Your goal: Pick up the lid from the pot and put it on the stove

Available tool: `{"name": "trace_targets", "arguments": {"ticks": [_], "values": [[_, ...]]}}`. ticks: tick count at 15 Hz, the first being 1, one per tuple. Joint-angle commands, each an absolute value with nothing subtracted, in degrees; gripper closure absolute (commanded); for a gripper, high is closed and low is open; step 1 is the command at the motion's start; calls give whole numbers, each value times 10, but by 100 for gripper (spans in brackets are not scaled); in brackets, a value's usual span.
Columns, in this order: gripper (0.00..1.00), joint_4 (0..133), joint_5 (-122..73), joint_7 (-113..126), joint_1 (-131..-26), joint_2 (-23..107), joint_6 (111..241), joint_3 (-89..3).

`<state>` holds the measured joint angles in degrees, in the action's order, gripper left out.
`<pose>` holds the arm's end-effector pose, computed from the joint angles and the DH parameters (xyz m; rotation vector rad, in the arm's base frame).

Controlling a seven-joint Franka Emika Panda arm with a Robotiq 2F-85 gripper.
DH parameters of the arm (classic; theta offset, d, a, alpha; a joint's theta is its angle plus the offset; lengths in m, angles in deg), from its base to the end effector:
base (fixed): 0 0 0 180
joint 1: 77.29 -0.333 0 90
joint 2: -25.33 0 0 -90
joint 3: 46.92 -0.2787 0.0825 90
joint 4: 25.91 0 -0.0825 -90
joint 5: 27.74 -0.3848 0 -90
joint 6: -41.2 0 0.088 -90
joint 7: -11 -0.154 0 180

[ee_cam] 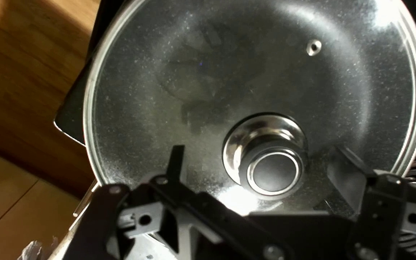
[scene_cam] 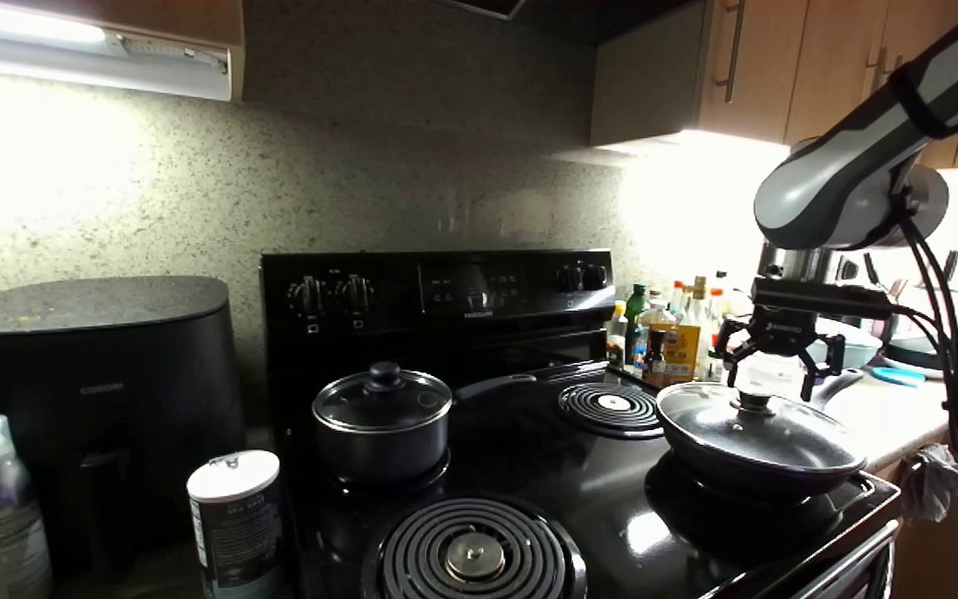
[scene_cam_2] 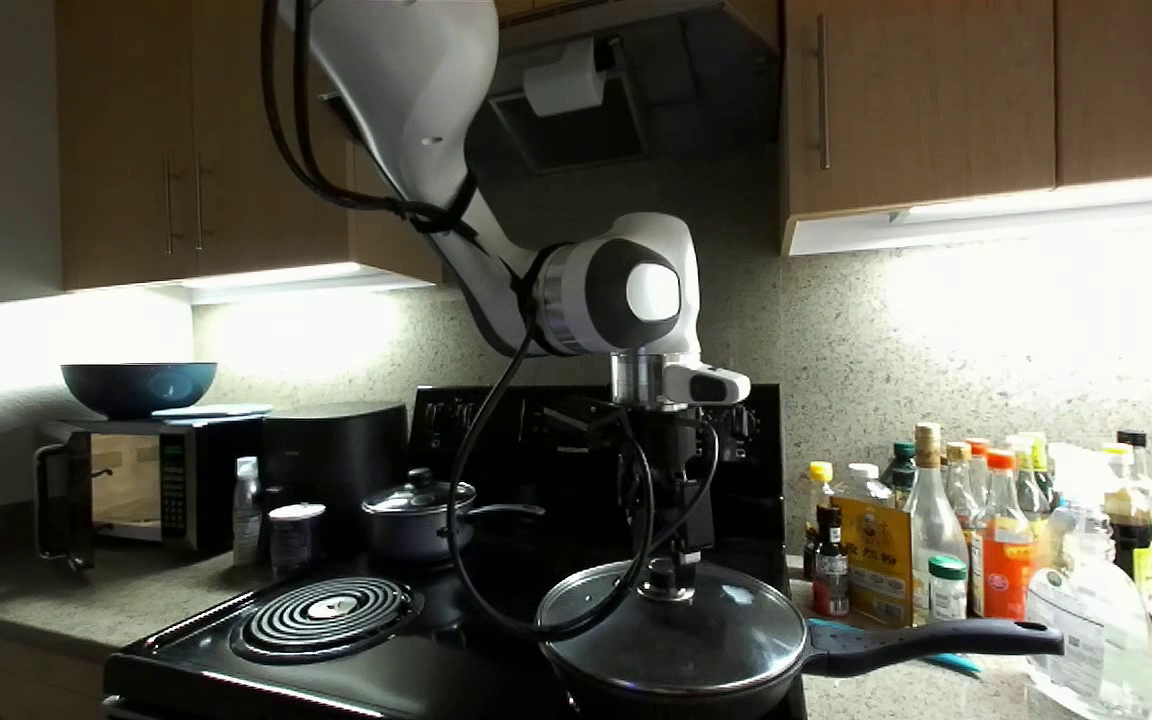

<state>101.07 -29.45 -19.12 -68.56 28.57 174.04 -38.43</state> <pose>0.5164 -0.1588 0.2716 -2.8468 1.2809 -0.0696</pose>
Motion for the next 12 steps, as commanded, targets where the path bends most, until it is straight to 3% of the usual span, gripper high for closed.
{"name": "trace_targets", "arguments": {"ticks": [1,10,11,12], "values": [[0,1007,-295,-191,-689,289,1739,-380],[0,955,-279,-187,-693,358,1727,-375],[9,952,-277,-184,-694,362,1728,-375],[27,950,-277,-181,-695,366,1729,-374]]}}
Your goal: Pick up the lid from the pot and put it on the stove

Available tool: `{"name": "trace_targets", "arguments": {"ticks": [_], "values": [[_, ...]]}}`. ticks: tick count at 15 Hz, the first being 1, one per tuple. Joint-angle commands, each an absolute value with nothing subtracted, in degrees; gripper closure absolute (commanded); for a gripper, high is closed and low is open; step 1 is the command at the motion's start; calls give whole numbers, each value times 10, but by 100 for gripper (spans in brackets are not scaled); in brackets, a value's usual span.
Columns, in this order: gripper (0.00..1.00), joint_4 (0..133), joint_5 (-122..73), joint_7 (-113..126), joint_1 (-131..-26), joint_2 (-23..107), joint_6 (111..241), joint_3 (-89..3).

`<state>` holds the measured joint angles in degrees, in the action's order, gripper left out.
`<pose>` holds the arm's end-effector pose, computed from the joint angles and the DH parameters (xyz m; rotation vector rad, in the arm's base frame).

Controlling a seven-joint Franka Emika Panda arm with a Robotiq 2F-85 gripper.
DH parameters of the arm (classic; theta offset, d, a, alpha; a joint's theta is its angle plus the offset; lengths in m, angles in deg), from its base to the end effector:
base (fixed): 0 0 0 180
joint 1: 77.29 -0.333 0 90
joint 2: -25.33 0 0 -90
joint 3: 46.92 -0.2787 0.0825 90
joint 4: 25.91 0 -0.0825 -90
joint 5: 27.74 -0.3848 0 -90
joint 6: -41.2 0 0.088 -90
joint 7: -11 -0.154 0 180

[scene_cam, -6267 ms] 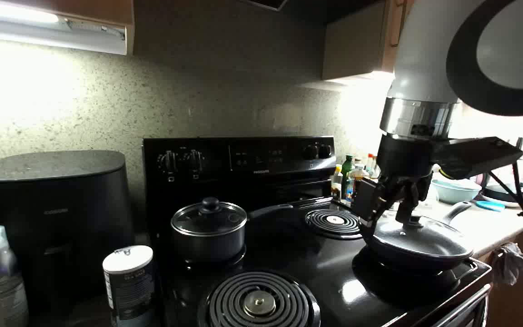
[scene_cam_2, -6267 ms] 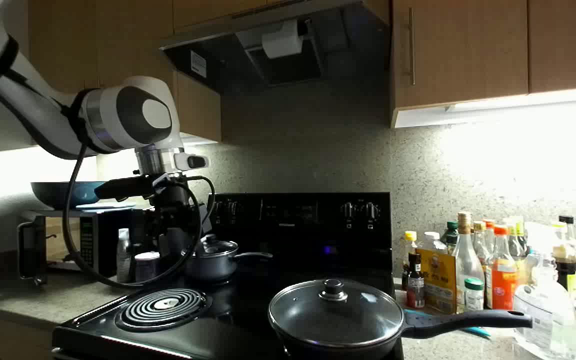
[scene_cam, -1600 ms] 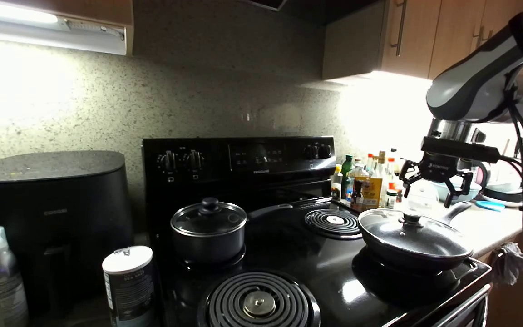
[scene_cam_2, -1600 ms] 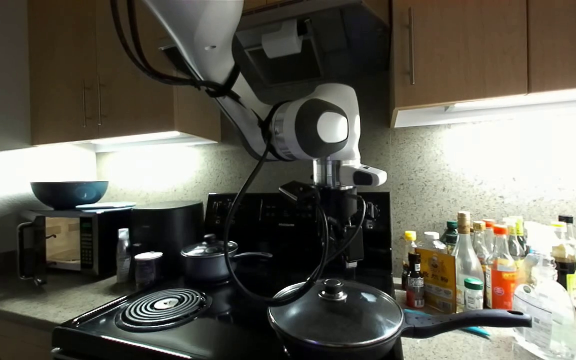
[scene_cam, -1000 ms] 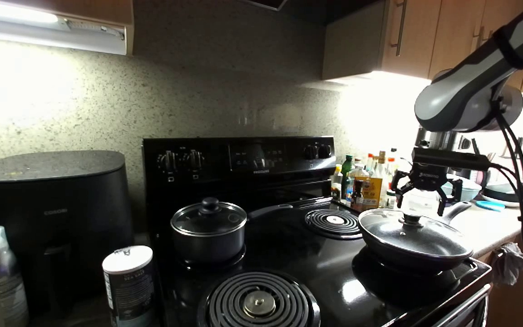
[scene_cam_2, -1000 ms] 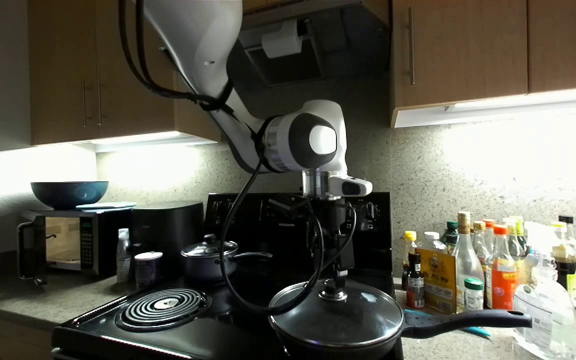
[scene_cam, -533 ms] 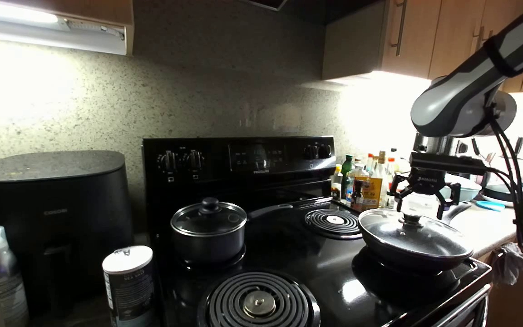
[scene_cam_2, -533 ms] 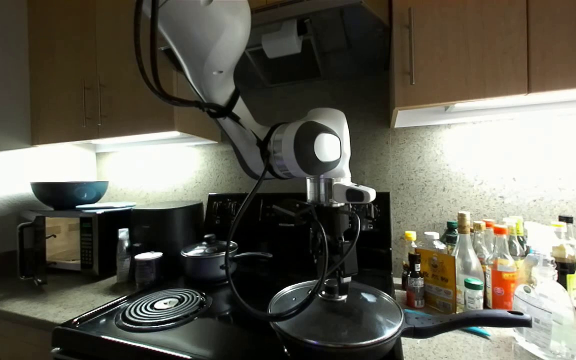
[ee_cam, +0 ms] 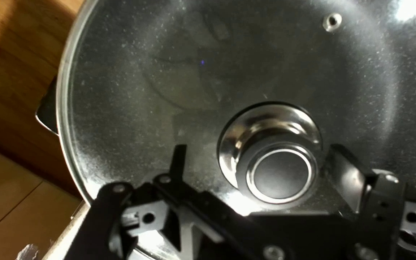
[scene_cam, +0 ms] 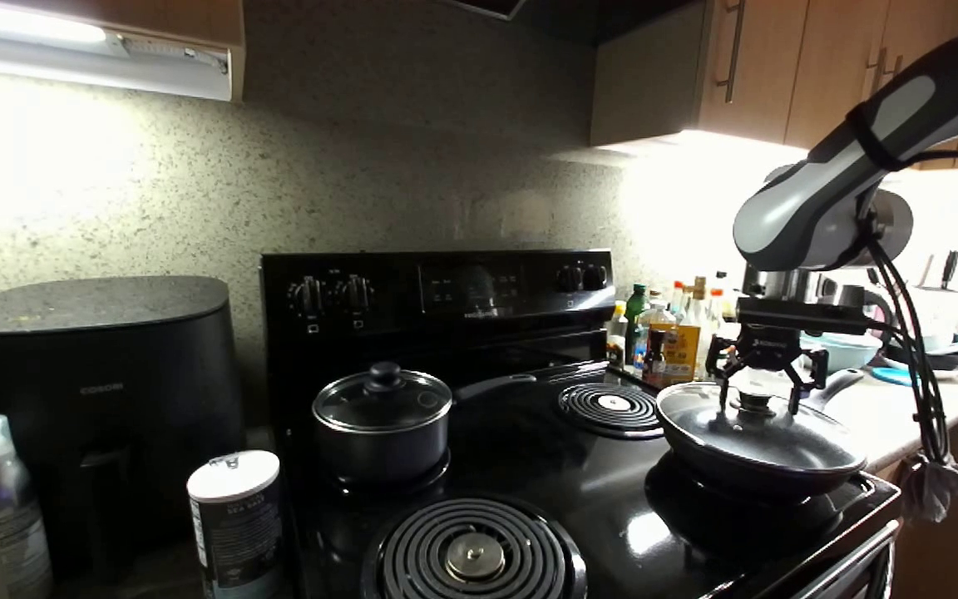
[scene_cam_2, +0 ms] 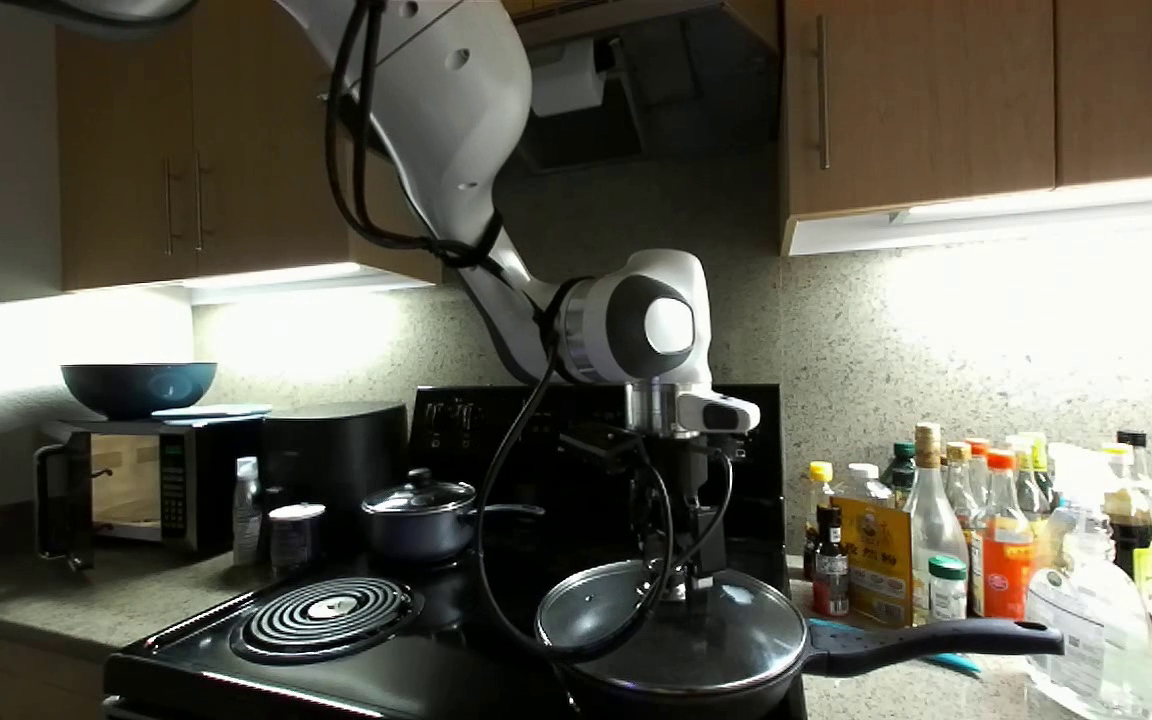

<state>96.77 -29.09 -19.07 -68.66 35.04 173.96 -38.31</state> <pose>0.5323 -0.1650 0.2429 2.8626 -1.2774 0.0147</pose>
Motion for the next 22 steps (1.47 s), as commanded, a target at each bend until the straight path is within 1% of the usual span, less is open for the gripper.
{"name": "trace_targets", "arguments": {"ticks": [1,3,4,5,11,12,14,15,18,21,22], "values": [[33,946,-276,-180,-697,367,1728,-374],[46,942,-272,-180,-699,367,1726,-374],[54,940,-269,-181,-700,368,1726,-374],[58,940,-267,-180,-701,367,1726,-373],[58,940,-263,-196,-702,366,1728,-371],[31,939,-257,-208,-704,366,1720,-369],[31,944,-278,-190,-701,357,1728,-373],[8,943,-277,-190,-702,358,1728,-373],[0,960,-279,-184,-703,338,1740,-374],[0,962,-280,-184,-704,333,1742,-375],[25,960,-284,-180,-704,334,1740,-376]]}}
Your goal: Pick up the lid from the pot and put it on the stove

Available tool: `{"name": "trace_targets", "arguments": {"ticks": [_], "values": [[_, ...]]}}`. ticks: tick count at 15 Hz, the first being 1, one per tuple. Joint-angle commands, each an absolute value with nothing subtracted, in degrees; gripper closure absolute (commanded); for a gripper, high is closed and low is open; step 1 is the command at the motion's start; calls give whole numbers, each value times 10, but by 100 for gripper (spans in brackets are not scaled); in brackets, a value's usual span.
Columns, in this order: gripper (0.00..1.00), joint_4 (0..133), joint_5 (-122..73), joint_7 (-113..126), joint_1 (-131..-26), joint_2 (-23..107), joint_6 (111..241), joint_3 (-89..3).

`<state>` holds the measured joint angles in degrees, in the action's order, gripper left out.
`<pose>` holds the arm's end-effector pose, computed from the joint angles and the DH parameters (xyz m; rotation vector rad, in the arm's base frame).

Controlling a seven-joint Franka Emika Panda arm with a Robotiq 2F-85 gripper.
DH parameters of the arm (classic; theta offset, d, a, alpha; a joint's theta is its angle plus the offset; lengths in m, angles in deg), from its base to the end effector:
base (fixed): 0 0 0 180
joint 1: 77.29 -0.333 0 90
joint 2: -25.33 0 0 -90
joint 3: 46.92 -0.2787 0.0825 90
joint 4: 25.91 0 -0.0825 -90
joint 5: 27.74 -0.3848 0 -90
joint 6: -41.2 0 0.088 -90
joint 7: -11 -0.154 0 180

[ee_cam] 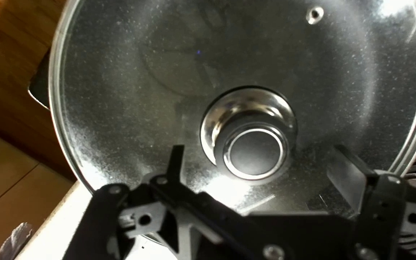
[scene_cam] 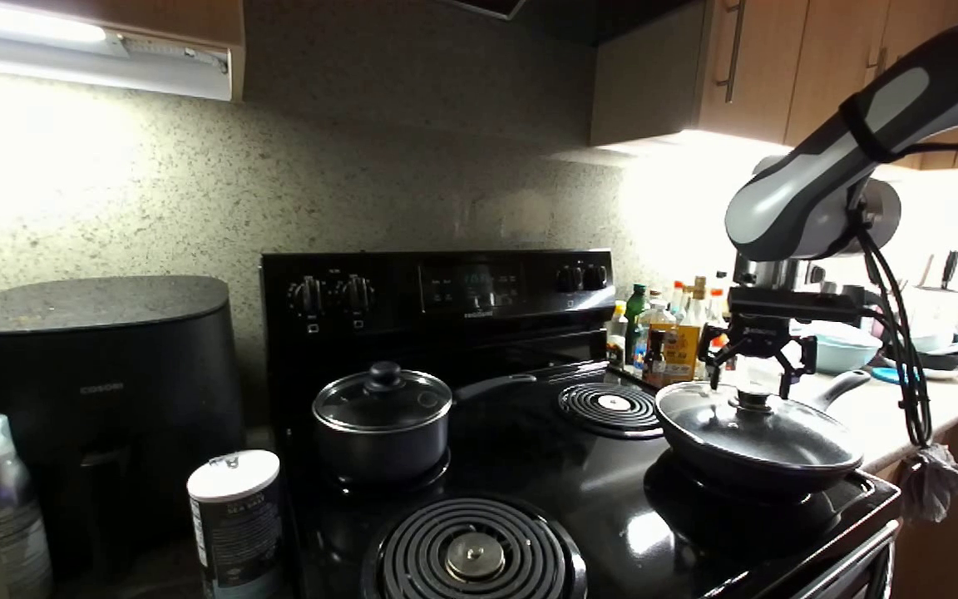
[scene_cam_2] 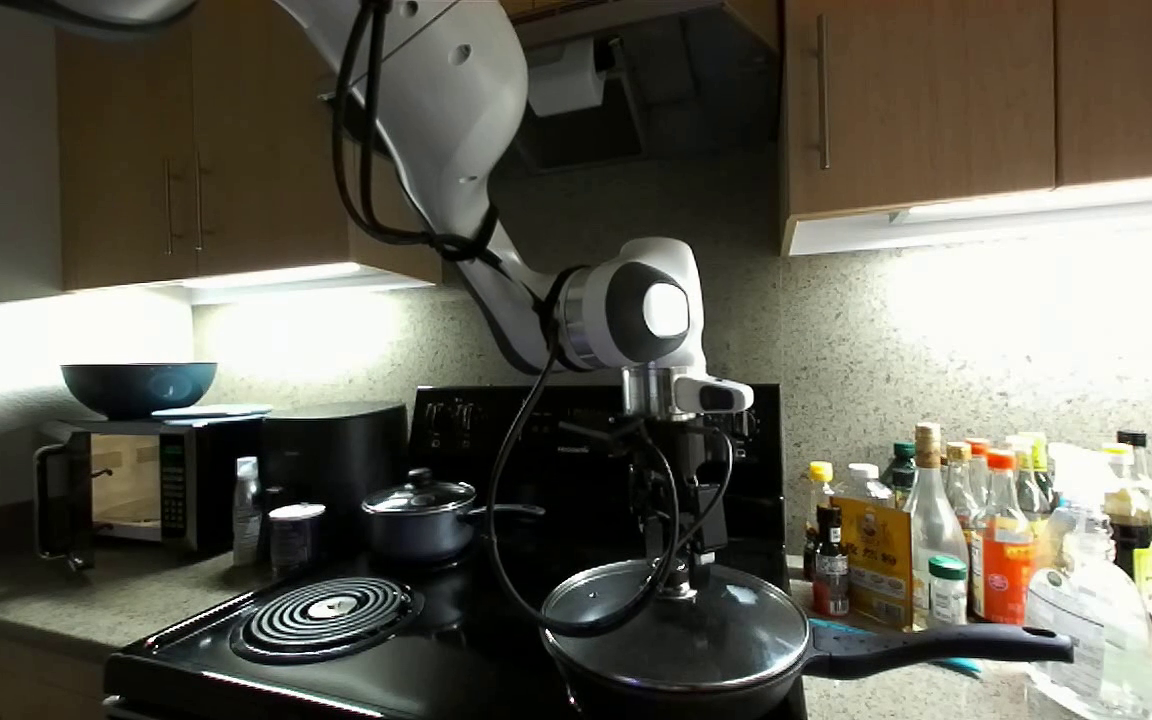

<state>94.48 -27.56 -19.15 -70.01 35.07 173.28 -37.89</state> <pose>0.5460 -0.1607 0.2591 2.8669 -1.2224 0.0613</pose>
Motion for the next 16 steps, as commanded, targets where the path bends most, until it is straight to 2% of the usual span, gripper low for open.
{"name": "trace_targets", "arguments": {"ticks": [1,8,9,16], "values": [[26,960,-283,-179,-703,334,1742,-376],[72,955,-283,-178,-702,337,1738,-374],[76,953,-284,-179,-702,338,1737,-374],[76,994,-275,-183,-707,287,1741,-375]]}}
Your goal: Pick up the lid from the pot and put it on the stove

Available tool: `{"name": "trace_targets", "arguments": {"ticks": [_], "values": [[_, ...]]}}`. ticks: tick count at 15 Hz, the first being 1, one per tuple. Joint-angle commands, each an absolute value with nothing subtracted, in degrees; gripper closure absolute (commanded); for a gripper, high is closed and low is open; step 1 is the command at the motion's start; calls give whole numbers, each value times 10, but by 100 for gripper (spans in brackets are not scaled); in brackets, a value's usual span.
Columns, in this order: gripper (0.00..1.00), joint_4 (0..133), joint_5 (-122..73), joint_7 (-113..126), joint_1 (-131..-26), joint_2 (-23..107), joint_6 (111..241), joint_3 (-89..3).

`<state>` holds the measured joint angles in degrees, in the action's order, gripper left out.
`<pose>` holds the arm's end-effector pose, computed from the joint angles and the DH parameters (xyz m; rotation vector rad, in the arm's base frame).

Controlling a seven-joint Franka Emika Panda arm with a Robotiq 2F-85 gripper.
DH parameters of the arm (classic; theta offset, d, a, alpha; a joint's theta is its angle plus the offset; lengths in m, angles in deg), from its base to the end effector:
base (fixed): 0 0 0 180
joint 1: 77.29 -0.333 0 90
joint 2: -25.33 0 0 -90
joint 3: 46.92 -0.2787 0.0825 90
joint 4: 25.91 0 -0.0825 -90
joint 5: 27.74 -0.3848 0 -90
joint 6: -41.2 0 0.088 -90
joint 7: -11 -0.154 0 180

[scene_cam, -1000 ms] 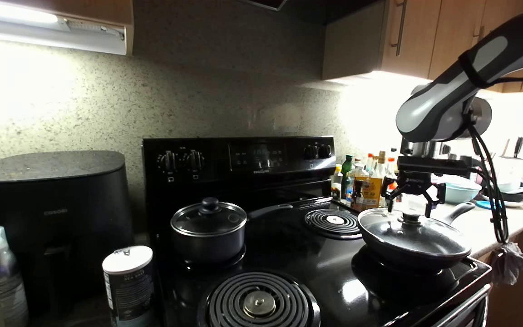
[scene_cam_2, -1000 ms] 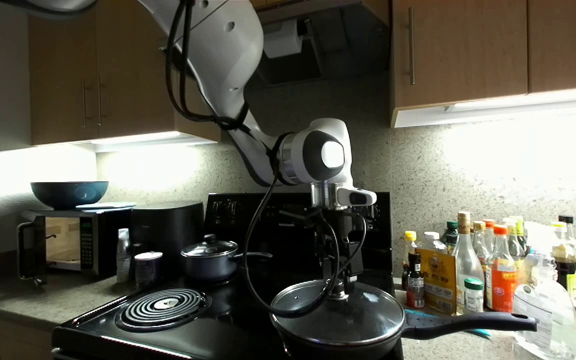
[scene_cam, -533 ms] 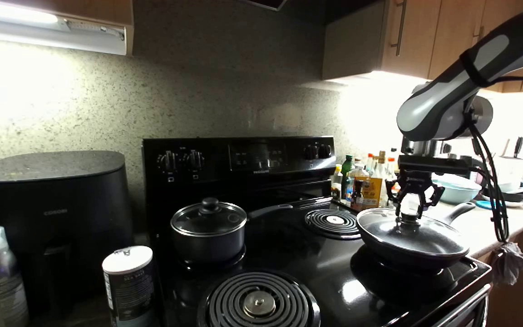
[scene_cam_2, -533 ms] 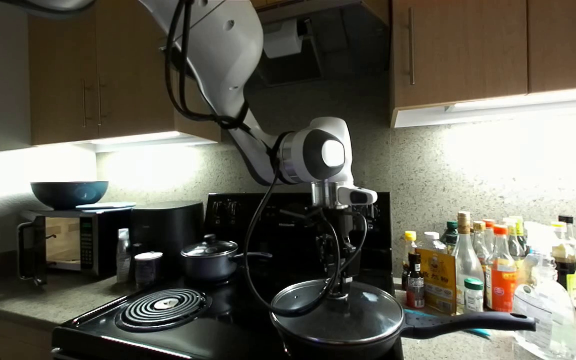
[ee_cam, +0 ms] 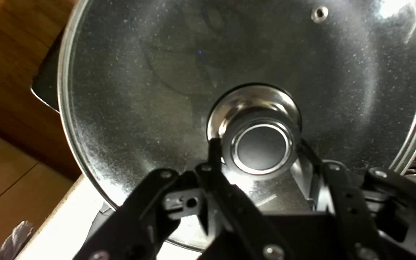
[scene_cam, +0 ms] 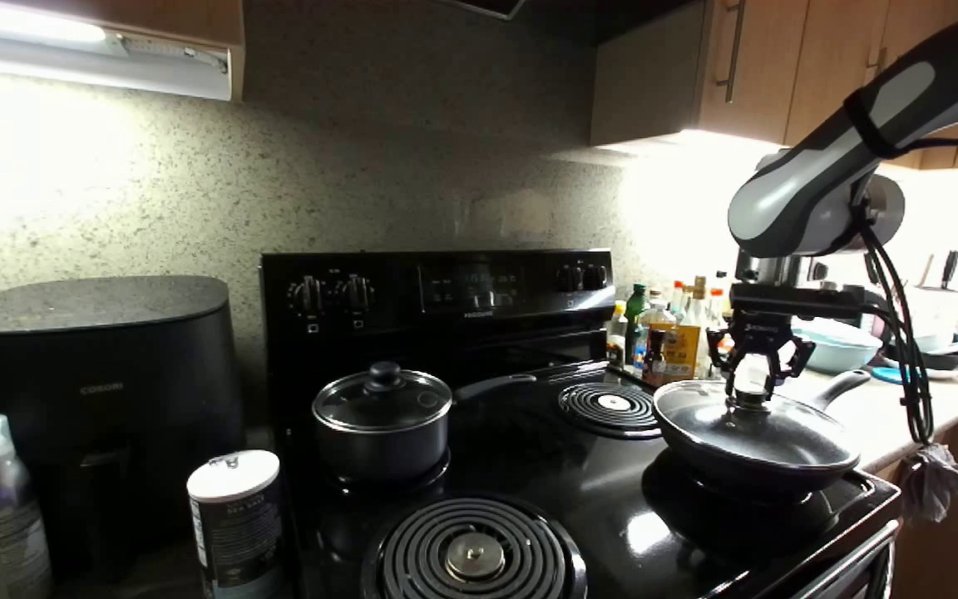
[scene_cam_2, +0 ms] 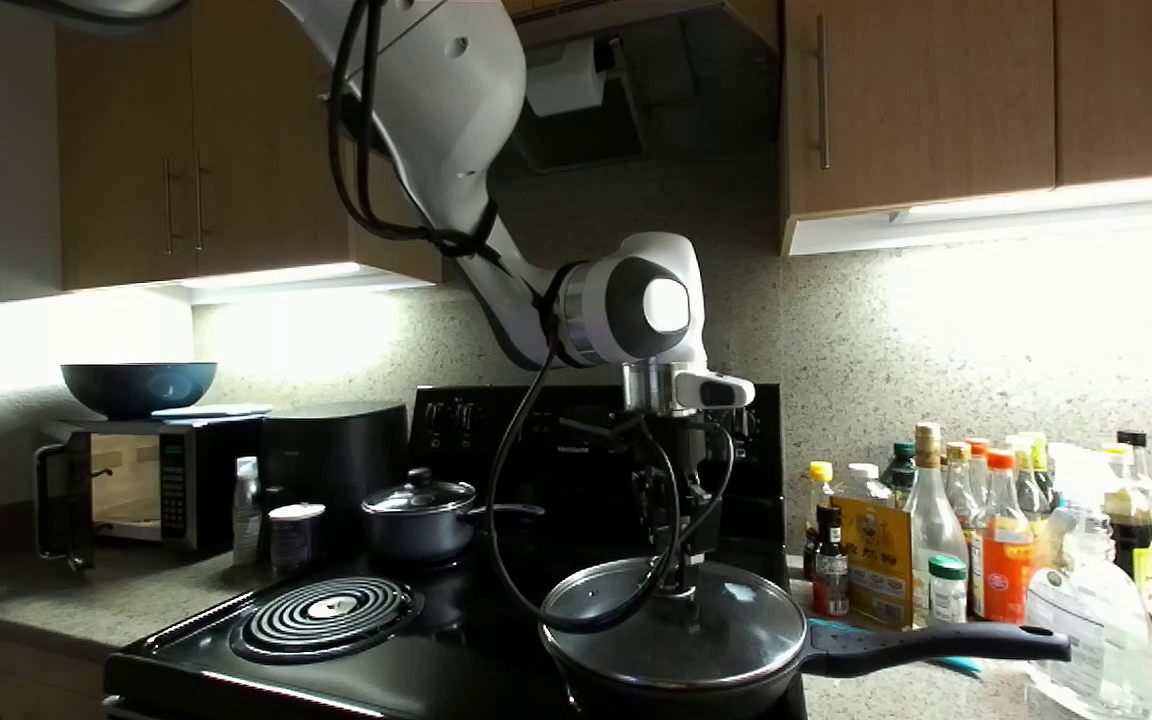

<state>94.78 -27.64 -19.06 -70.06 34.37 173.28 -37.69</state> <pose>0.5448 -0.1617 0.2637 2.8683 -1.2267 0.0716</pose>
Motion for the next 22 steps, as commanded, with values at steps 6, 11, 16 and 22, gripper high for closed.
{"name": "trace_targets", "arguments": {"ticks": [6,11,16,22], "values": [[76,1008,-276,-189,-703,268,1742,-382],[76,1016,-281,-189,-704,270,1743,-383],[76,1022,-288,-192,-707,258,1749,-384],[76,1062,-281,-200,-707,186,1795,-394]]}}
